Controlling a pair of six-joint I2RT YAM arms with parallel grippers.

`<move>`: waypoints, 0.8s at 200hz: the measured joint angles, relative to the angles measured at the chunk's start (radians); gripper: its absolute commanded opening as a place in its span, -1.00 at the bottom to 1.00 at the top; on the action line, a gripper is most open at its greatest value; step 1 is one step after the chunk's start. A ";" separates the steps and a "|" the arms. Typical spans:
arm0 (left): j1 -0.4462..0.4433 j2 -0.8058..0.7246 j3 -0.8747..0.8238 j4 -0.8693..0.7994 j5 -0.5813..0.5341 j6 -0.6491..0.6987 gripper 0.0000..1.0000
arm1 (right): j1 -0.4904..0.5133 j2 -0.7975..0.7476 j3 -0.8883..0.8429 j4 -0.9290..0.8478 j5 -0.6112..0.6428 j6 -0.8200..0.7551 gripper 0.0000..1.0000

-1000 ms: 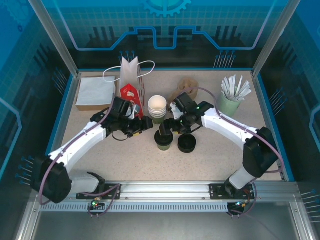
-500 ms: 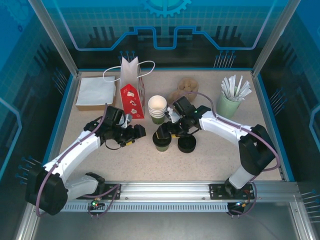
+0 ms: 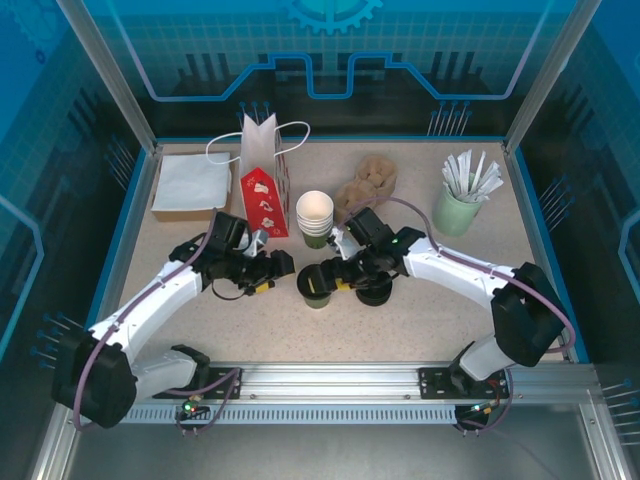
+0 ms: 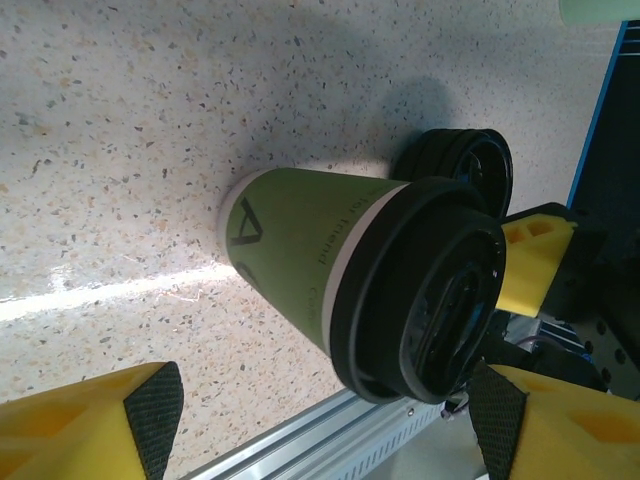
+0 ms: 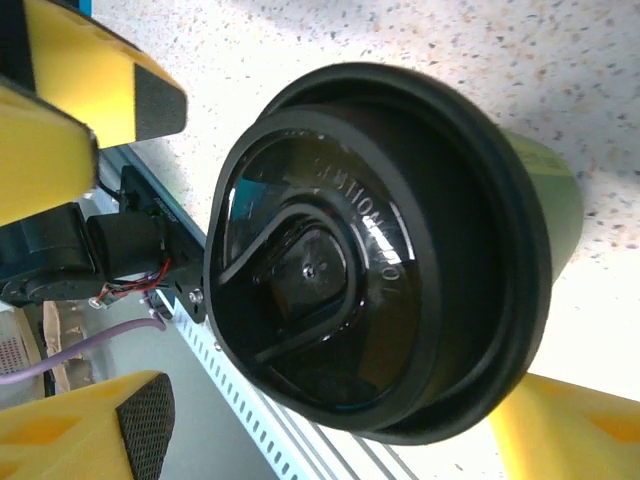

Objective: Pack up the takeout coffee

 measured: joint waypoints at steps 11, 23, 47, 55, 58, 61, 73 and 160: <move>0.000 0.000 -0.003 0.004 0.003 -0.001 0.56 | 0.016 0.000 0.000 0.013 0.000 0.010 0.67; 0.000 0.000 -0.006 0.005 0.005 -0.003 0.54 | 0.032 0.001 0.000 0.023 0.001 0.017 0.67; 0.000 0.000 -0.011 0.005 0.004 -0.010 0.48 | 0.043 0.000 -0.004 0.031 0.005 0.024 0.66; 0.000 -0.002 -0.011 0.002 -0.001 -0.016 0.47 | 0.041 -0.001 -0.006 0.027 0.010 0.024 0.65; 0.000 -0.003 -0.012 0.002 -0.003 -0.019 0.47 | 0.041 -0.001 -0.007 0.026 0.013 0.024 0.65; 0.000 -0.006 -0.013 0.002 -0.005 -0.023 0.47 | 0.039 -0.002 -0.007 0.023 0.016 0.024 0.64; 0.000 -0.023 -0.018 0.002 -0.018 -0.033 0.42 | 0.027 -0.011 -0.007 0.010 0.022 0.023 0.61; 0.000 -0.076 -0.096 0.040 0.002 -0.085 0.21 | -0.064 0.002 0.068 -0.084 0.074 -0.010 0.26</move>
